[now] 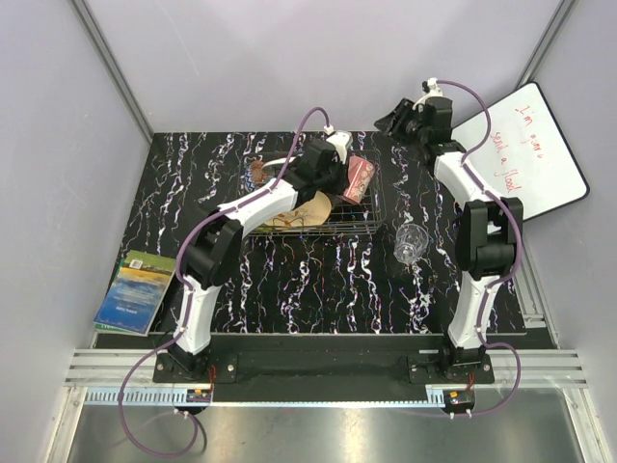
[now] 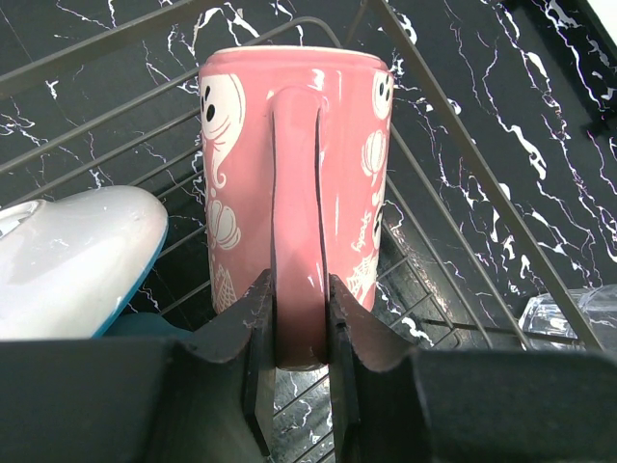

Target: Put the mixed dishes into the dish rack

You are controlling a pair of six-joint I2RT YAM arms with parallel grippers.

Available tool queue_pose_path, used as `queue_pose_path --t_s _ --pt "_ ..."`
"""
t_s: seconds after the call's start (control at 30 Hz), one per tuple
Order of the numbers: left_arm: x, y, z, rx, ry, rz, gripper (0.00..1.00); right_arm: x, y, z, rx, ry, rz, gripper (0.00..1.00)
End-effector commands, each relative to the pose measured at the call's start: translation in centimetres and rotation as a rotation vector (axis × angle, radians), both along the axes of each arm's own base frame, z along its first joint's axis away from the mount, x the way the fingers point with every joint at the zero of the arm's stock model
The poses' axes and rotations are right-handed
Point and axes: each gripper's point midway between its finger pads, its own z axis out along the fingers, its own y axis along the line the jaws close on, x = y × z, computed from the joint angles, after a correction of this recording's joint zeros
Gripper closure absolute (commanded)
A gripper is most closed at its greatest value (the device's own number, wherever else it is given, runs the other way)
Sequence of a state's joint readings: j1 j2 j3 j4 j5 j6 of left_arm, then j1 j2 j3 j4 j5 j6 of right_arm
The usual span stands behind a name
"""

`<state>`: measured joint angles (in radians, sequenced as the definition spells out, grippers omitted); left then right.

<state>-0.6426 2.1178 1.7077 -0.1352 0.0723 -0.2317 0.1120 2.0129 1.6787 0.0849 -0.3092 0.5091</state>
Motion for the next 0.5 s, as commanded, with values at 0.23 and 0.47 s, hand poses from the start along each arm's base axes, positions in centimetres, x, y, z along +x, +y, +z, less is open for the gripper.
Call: queue_pose_path --t_s 0.23,0.47 --pt "-3.5 -0.7 -1.2 0.052 0.086 -0.068 1.0 -3.8 3.1 -3.6 0.068 0.222 0.177 0.74" --pt "-3.5 -1.0 -1.0 0.053 0.084 -0.069 1.0 -4.5 3.5 -5.2 0.042 0.256 0.204 0.58"
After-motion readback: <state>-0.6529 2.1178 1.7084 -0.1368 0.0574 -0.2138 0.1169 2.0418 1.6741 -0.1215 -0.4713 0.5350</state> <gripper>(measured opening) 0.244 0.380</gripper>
